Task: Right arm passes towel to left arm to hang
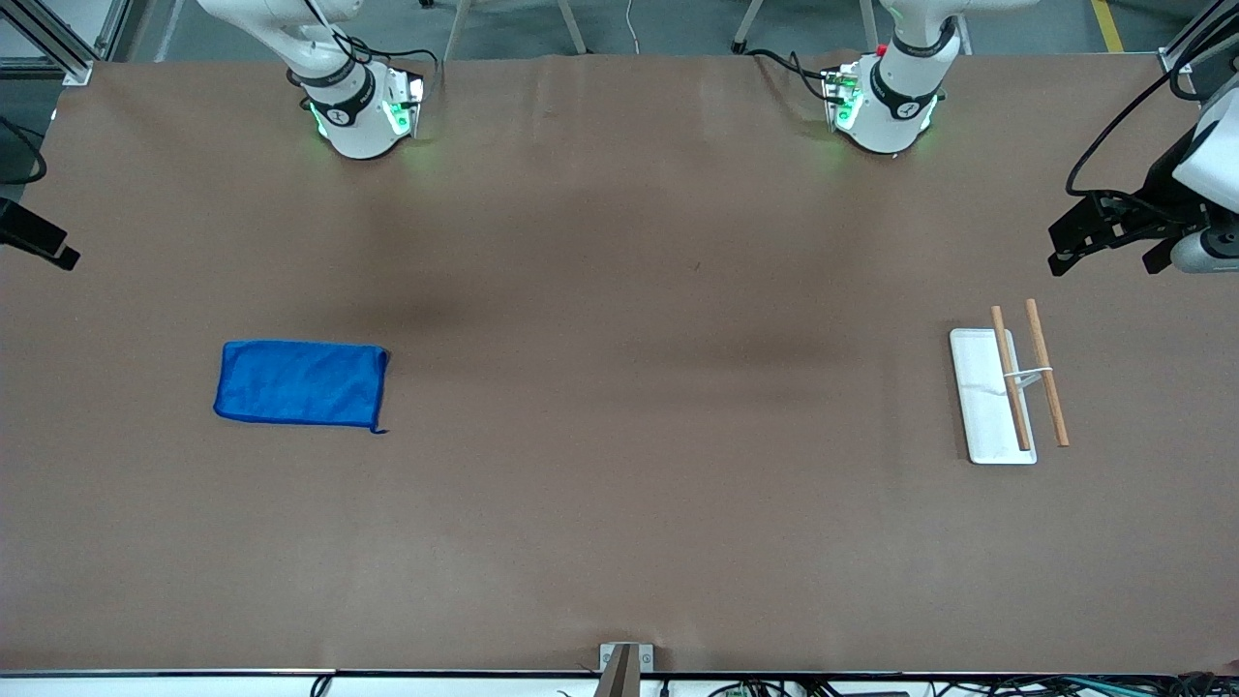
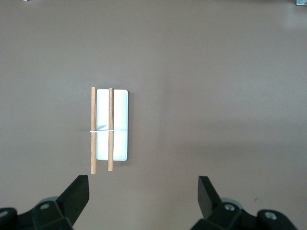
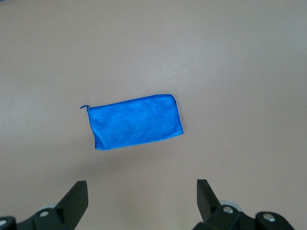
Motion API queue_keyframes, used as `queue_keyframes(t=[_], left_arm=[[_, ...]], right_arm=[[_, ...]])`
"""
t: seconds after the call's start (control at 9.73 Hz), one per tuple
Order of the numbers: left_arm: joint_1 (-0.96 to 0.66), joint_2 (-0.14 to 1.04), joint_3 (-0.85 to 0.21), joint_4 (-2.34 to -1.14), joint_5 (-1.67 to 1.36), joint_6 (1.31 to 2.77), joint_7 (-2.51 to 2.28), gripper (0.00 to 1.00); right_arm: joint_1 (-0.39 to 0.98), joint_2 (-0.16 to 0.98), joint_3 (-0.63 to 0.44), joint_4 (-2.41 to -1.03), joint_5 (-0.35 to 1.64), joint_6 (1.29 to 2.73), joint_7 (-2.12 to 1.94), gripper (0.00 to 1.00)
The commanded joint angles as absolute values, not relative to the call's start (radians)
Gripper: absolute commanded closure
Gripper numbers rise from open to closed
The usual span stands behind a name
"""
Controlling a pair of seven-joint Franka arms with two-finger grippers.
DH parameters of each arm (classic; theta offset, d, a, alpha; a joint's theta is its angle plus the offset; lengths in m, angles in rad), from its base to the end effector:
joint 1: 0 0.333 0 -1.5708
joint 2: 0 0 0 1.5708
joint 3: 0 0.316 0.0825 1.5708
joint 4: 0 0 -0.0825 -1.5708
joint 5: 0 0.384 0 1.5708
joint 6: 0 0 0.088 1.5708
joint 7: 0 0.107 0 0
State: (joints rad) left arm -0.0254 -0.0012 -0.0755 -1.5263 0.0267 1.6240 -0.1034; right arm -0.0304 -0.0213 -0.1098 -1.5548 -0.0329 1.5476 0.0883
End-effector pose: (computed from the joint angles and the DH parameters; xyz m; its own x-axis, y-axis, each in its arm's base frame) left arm 0.5575 -0.0537 0.6513 0.9949 0.0016 0.1010 0.0032 -0.9999 -0.0164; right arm 0.5400 -0.0805 0.6417 0.9737 -0.2272 0.0166 -0.2276 -0.9733 0.0292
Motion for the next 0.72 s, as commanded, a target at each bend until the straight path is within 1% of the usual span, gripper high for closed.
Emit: queue_keyframes(t=[0.0, 0.62], left_arm=[[-0.026, 0.018, -0.077, -1.529, 0.04, 1.606, -0.1, 0.0], [-0.023, 0.017, -0.077, -1.526, 0.037, 1.606, -0.097, 0.0]], right_arm=[[-0.023, -0.021, -0.115, -1.548, -0.023, 1.548, 0.078, 0.0], [-0.008, -0.021, -0.118, -1.546, -0.028, 1.549, 0.078, 0.0]])
